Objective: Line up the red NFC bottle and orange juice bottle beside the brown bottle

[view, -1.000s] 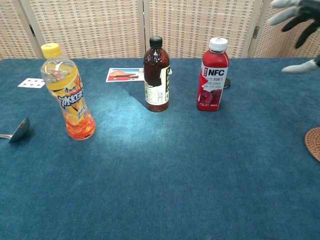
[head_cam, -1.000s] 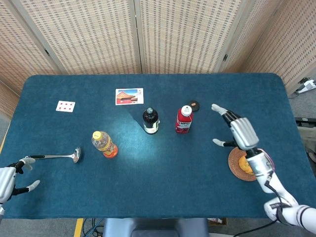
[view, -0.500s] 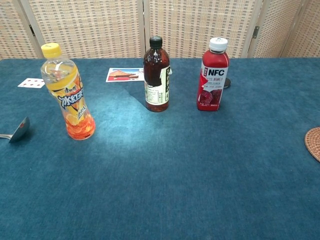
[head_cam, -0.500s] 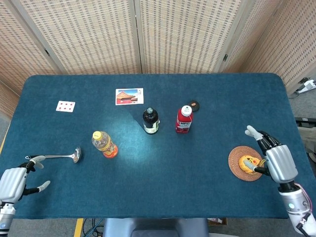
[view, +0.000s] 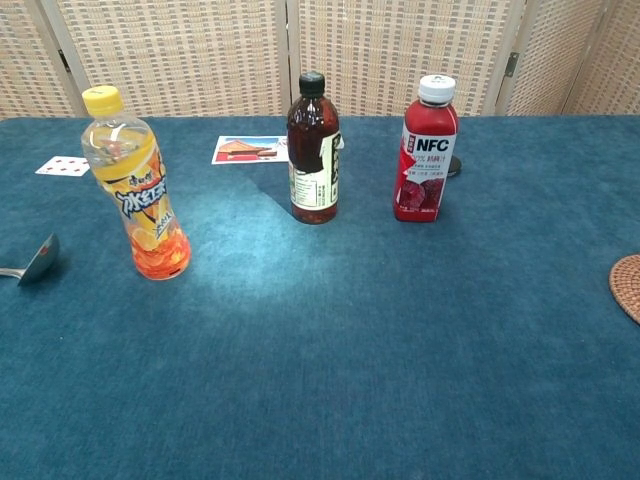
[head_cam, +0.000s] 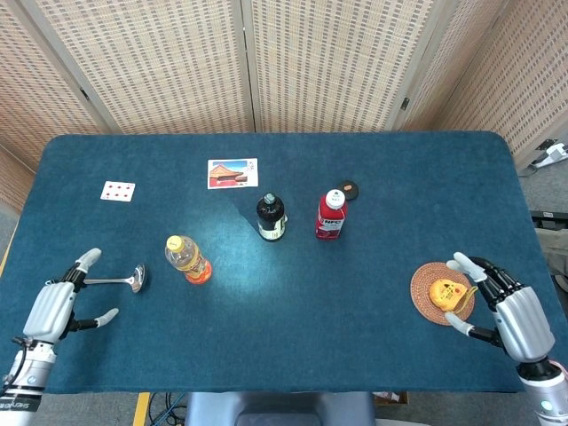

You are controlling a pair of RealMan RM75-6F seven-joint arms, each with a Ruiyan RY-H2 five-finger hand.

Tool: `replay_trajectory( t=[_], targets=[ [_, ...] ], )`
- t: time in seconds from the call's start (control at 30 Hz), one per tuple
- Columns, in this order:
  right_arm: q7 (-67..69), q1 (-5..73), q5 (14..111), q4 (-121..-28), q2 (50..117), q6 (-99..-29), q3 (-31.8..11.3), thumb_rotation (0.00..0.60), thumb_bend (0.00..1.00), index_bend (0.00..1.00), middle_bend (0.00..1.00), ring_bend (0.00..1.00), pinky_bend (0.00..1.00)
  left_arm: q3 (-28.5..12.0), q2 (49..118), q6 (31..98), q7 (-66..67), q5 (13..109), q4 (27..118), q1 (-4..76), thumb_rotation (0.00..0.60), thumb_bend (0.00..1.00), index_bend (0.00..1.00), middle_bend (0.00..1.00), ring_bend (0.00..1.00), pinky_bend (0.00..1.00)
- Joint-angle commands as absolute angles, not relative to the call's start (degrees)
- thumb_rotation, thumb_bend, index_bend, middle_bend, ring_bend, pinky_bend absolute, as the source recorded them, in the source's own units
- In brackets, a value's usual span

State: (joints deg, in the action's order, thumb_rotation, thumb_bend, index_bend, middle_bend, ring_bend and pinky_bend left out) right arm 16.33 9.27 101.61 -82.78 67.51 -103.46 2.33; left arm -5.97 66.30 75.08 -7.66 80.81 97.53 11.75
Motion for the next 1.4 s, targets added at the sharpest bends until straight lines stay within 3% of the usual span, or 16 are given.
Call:
replay_trajectory(
  t=[0.03,0.77,1.4],
  targets=[
    [17.1,9.2,101.7,-82.6,67.2,-103.0,2.1,0.600,0.06,0.12,0.31,0.20,0.40,-7.4,67.4,74.1,-7.7,79.2,97.9,13.2,0.600,0.14,0.07,0.07,0.14,0.30],
    [22.0,8.5,101.9,-82.1,66.0,-102.3,0.6,0.600,0.06,0.13,0.31,0.20,0.40,-12.5,73.8,61.1,-8.8,69.1,96.9,23.5,0.600,0.14,0.03,0.04,0.09,0.19],
    [23.9,8.0,102.1,-82.0,65.5,-102.3,-0.2,0.600,0.06,0.13,0.31,0.20,0.40,-14.2,77.3,56.6,-13.6,67.3,96.1,28.2,0.600,0.14,0.06,0.04,0.09,0.18]
  ],
)
